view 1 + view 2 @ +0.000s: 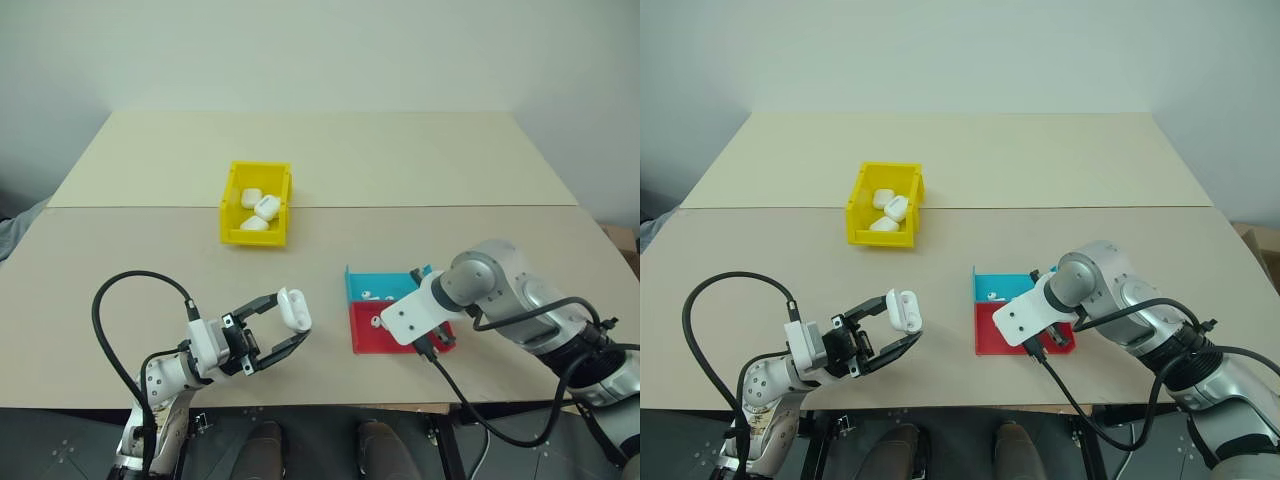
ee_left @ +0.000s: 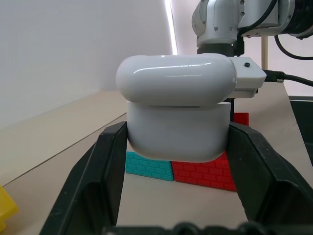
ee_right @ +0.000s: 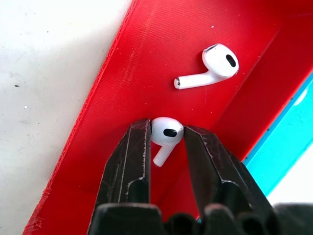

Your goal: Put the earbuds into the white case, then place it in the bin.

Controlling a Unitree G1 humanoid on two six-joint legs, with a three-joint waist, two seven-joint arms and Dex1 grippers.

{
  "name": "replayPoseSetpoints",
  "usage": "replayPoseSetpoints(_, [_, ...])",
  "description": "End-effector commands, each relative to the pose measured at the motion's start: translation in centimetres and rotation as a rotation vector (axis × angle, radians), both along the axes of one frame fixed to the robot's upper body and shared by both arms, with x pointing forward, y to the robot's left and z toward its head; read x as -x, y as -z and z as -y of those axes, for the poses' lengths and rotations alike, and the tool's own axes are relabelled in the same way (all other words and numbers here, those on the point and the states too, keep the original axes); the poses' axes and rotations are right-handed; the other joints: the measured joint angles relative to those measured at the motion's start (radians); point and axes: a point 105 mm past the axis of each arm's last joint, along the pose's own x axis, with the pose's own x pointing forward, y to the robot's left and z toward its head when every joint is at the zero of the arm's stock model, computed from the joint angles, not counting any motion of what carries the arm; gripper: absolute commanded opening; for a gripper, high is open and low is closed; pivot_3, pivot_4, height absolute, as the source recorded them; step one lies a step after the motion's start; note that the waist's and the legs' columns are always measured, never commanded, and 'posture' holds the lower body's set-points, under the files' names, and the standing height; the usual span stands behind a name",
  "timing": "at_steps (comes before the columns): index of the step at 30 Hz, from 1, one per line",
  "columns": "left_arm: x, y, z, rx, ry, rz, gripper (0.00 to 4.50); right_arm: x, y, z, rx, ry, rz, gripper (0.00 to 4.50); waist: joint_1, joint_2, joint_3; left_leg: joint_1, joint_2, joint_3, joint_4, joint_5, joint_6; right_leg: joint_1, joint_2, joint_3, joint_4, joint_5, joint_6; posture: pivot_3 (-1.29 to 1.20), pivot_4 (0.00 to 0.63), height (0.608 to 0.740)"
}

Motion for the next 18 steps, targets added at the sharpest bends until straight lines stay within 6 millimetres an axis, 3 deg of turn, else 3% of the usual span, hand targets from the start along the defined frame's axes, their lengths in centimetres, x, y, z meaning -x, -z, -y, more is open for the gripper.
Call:
replayPoseSetpoints(1, [0.39,-0.87,0.31,0.004,0.013,0.034,2.74,-0.02,-0.86,-0.20,-0.010,-0.022,0.030,1.52,0.000,0.000,0.000,0.000,0.000,0.000,0.000,0.000,0.000,0.000,0.000,0.000,0.000,0.000,0.000,0.00,0.150,0.740])
replayPoseSetpoints(7, [0.39,-0.91,0.37,0.008,0.012,0.039,2.74,-0.03,-0.73,-0.04,0.002,-0.030,0.034,1.52,0.000,0.000,0.000,0.000,0.000,0.000,0.000,0.000,0.000,0.000,0.000,0.000,0.000,0.000,0.000,0.00,0.150,0.740])
replayPoseSetpoints(10, [0.39,-0.90,0.36,0.008,0.010,0.037,2.74,-0.06,-0.63,0.15,0.012,-0.033,0.038,0.95,0.000,0.000,0.000,0.000,0.000,0.000,0.000,0.000,0.000,0.000,0.000,0.000,0.000,0.000,0.000,0.00,0.150,0.740])
replayPoseSetpoints(18, [0.38,-1.16,0.49,0.023,0.018,0.047,2.74,0.40,-1.11,0.28,-0.026,-0.015,0.047,0.95,0.000,0.000,0.000,0.000,0.000,0.000,0.000,0.000,0.000,0.000,0.000,0.000,0.000,0.000,0.000,0.00,0.150,0.740])
